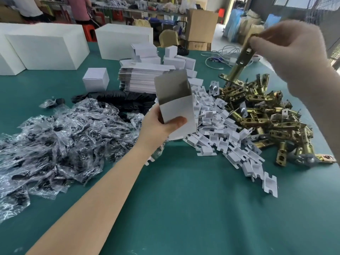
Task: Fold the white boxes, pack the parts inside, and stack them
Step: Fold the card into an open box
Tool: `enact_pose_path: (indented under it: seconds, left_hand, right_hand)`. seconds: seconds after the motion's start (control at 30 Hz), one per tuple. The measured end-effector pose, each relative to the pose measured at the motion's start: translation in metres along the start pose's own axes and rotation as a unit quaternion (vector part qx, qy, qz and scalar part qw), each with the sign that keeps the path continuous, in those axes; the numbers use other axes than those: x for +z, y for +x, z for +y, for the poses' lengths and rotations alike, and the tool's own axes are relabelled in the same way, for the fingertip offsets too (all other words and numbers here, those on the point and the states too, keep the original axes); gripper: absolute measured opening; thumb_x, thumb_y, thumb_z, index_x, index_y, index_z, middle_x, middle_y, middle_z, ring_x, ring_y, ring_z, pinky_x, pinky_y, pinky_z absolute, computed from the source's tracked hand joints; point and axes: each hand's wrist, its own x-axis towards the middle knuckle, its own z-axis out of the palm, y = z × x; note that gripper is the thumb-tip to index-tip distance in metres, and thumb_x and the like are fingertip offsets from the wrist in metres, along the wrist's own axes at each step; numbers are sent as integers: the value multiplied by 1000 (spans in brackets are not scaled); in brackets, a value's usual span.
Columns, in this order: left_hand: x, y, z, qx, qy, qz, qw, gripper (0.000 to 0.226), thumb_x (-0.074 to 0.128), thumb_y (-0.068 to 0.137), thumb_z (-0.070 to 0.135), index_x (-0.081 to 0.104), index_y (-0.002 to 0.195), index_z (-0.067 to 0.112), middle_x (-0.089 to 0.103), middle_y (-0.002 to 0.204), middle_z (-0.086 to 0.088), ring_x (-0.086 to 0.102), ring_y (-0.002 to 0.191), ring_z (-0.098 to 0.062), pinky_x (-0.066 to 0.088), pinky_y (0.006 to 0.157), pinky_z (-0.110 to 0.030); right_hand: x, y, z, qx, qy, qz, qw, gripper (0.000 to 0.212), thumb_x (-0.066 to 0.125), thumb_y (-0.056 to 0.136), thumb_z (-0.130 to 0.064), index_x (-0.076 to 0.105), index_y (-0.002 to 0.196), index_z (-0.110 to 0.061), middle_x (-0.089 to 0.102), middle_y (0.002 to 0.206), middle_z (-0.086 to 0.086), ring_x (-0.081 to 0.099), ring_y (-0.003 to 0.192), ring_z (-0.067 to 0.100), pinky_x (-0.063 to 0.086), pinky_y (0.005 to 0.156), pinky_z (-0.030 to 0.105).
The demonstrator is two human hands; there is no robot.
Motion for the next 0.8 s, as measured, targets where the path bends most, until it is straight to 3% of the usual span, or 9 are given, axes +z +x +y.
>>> enact_pose_path:
  seconds: [0.07, 0.2, 0.3, 0.4, 0.47, 0.63, 0.8]
  left_hand:
    - [0, 9, 4, -5, 38, -19, 999, 42, 87, 73, 19, 62, 103, 35, 72, 96, 17, 67, 88, 4, 52, 69, -12]
    - [-1, 24, -8, -19, 109, -53, 992, 46, 86, 75, 18, 62, 114, 22, 69, 105, 12, 65, 90, 1, 51, 70, -11]
    - [-4, 27, -20, -20, 89, -34, 995, 47, 85, 75, 18, 62, 116, 21, 70, 104, 9, 65, 89, 1, 50, 68, -10]
    - [-3, 27, -25, -25, 88, -38, 995, 44, 86, 74, 19, 62, 107, 36, 71, 94, 21, 64, 86, 9, 48, 66, -7]
    - [-4, 28, -28, -23, 87, -40, 995, 42, 86, 74, 20, 62, 104, 39, 70, 94, 27, 64, 87, 9, 48, 66, -6]
    - [-4, 29, -32, -19, 82, -37, 996, 41, 88, 72, 22, 65, 106, 29, 71, 94, 23, 66, 87, 4, 49, 67, -10]
    - [-4, 28, -32, -12, 78, -37, 996, 40, 88, 73, 20, 64, 103, 32, 71, 94, 23, 66, 87, 3, 50, 68, -10]
  right_hand:
    - [12, 0, -16, -4, 76, -29, 997, 4, 66, 92, -23, 63, 94, -21, 64, 86, -10, 57, 70, -5, 50, 72, 12]
    - [38, -3, -22, -8, 169, -92, 981, 8, 66, 92, -15, 61, 88, -20, 67, 78, -13, 59, 69, -6, 49, 69, 11]
    - [59, -4, -9, -21, 182, -122, 976, 8, 67, 91, -12, 63, 90, -19, 68, 86, -7, 63, 79, 4, 53, 78, 18]
    - [77, -2, 3, -53, 150, -141, 977, 7, 68, 91, -14, 64, 95, -19, 69, 94, 0, 64, 86, 11, 55, 85, 27]
    - [85, 0, 7, -65, 125, -158, 977, 9, 69, 90, -18, 65, 96, -23, 70, 93, -3, 63, 84, 8, 53, 81, 23]
    - [93, 4, 9, -83, 70, -197, 974, 9, 71, 90, -19, 67, 98, -21, 70, 91, -6, 64, 82, 5, 48, 72, 12]
    - [97, 9, 4, -101, 30, -190, 976, 9, 70, 90, -21, 65, 97, -23, 66, 87, -16, 57, 73, -11, 44, 69, 5]
